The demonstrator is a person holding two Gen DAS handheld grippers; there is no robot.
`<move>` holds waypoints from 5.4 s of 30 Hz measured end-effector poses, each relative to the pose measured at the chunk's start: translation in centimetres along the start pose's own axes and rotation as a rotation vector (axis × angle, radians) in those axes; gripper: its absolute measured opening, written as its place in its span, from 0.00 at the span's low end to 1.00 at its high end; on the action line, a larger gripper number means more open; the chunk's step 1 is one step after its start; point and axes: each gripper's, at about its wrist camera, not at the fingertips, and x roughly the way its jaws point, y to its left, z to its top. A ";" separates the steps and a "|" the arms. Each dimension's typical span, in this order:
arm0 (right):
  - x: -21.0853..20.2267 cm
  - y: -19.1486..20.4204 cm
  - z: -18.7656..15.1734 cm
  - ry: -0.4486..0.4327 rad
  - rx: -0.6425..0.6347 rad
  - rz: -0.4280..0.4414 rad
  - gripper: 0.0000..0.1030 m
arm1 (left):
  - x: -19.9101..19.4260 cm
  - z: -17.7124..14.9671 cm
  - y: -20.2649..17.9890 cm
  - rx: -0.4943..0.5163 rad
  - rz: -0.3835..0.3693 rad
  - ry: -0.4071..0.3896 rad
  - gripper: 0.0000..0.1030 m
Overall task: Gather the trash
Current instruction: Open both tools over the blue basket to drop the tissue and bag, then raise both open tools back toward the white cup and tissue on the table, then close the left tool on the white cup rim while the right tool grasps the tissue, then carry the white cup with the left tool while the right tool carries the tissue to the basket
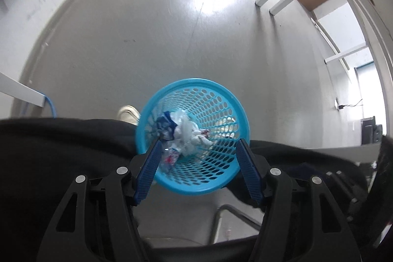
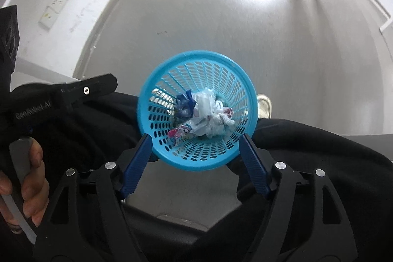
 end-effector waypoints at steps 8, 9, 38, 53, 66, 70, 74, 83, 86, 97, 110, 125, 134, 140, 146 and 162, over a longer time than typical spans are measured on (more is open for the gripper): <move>-6.0 1.6 -2.9 -0.124 -0.060 0.005 0.80 | -6.3 -3.6 -0.8 0.096 0.075 -0.146 0.73; -6.8 1.6 -3.3 -0.134 -0.066 0.010 0.81 | -7.3 -4.1 -0.8 0.103 0.080 -0.167 0.75; -30.6 0.7 -8.2 -0.683 -0.106 0.014 0.91 | -29.3 -8.0 -6.6 0.345 0.017 -0.655 0.94; -34.7 -3.1 1.9 -0.728 -0.069 -0.044 0.91 | -29.9 -0.2 -12.8 0.370 -0.037 -0.656 0.94; -34.2 -4.4 11.0 -0.691 -0.100 -0.074 0.91 | -28.6 5.7 -15.5 0.360 -0.012 -0.619 0.94; -34.2 -5.2 13.8 -0.681 -0.094 -0.058 0.91 | -28.5 7.7 -16.5 0.354 -0.018 -0.611 0.94; -33.9 -5.3 16.5 -0.667 -0.124 -0.068 0.91 | -28.3 9.1 -16.9 0.351 -0.016 -0.609 0.94; -31.1 -5.7 24.2 -0.579 -0.179 -0.062 0.90 | -26.3 13.0 -17.3 0.314 0.000 -0.558 0.94; -30.5 -5.8 26.3 -0.561 -0.203 -0.063 0.84 | -25.9 13.9 -18.2 0.323 0.017 -0.557 0.94; -27.7 -6.9 28.8 -0.503 -0.225 0.047 0.78 | -24.8 16.2 -20.0 0.330 0.048 -0.558 0.94; -25.6 -6.7 29.1 -0.429 -0.260 0.080 0.18 | -23.4 17.8 -22.3 0.322 0.106 -0.566 0.94; -26.6 -11.3 28.7 -0.461 -0.152 0.063 0.14 | -19.0 20.1 -25.9 0.310 0.316 -0.483 0.89; -26.4 -11.2 28.6 -0.464 -0.164 0.047 0.14 | -20.7 20.0 -22.9 0.272 0.320 -0.520 0.72; -26.5 -11.1 28.5 -0.465 -0.169 0.043 0.14 | -20.8 20.9 -21.7 0.260 0.284 -0.498 0.25; -26.5 -11.0 28.4 -0.466 -0.173 0.039 0.14 | -20.7 20.9 -21.8 0.281 0.243 -0.508 0.02; -27.7 -10.3 27.9 -0.488 -0.143 -0.017 0.12 | -26.5 12.7 -19.1 0.335 0.104 -0.525 0.02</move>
